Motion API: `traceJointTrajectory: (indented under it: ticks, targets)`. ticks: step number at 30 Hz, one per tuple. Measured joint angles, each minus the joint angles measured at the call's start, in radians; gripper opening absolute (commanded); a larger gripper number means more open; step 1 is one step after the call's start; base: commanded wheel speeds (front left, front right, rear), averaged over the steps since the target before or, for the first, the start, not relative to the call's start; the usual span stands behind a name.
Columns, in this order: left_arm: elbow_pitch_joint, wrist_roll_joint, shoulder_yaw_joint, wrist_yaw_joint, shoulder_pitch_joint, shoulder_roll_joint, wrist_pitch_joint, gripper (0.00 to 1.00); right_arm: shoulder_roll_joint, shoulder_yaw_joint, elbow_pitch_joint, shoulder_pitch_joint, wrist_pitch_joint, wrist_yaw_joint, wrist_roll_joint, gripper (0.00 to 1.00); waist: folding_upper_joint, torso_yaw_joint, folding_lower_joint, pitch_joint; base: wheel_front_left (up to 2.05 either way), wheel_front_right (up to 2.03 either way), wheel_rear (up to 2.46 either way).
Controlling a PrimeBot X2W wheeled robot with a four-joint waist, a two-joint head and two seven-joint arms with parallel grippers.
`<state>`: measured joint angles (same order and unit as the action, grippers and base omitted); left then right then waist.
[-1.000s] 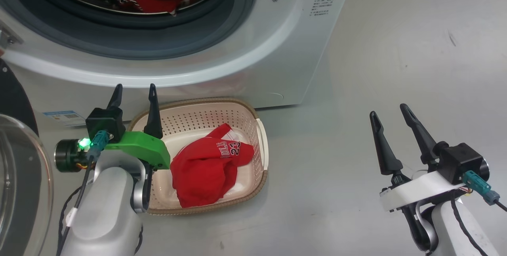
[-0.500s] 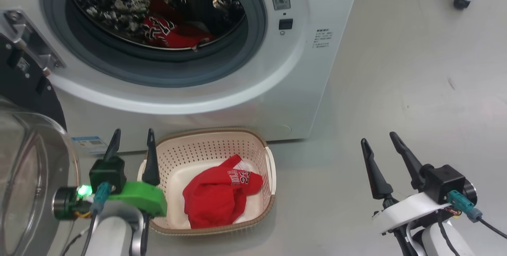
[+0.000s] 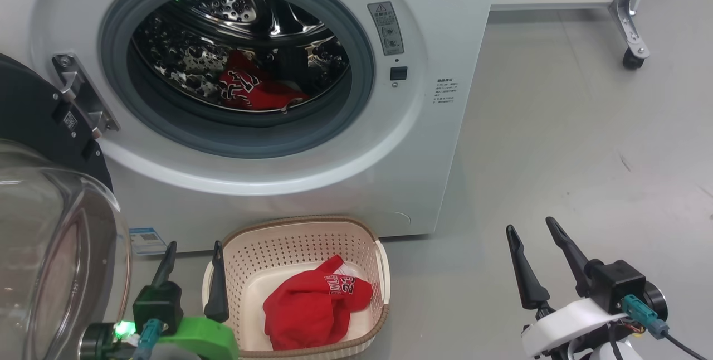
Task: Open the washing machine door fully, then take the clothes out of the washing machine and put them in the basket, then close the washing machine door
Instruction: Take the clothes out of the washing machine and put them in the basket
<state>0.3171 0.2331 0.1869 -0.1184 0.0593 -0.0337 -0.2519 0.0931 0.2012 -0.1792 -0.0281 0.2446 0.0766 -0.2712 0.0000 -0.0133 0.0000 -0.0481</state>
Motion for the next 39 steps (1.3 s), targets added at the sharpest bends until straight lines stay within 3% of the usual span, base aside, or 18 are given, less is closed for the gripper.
traceJointTrajectory:
  ticks: [19, 39]
  targets:
    - [-0.137, -0.014, -0.019, 0.0, -0.112, -0.004, 0.001, 1.0, -0.005, 0.003, 0.027, -0.043, -0.001, -0.027, 0.001, 1.0, 0.0, 0.007, 0.0, 0.028, 0.0, 0.0, 0.0]
    - [-0.23, -0.014, -0.012, 0.0, -0.157, -0.006, 0.028, 1.0, -0.004, 0.008, 0.056, -0.045, -0.011, -0.028, 0.001, 1.0, 0.0, 0.014, 0.0, 0.013, 0.0, 0.0, 0.0]
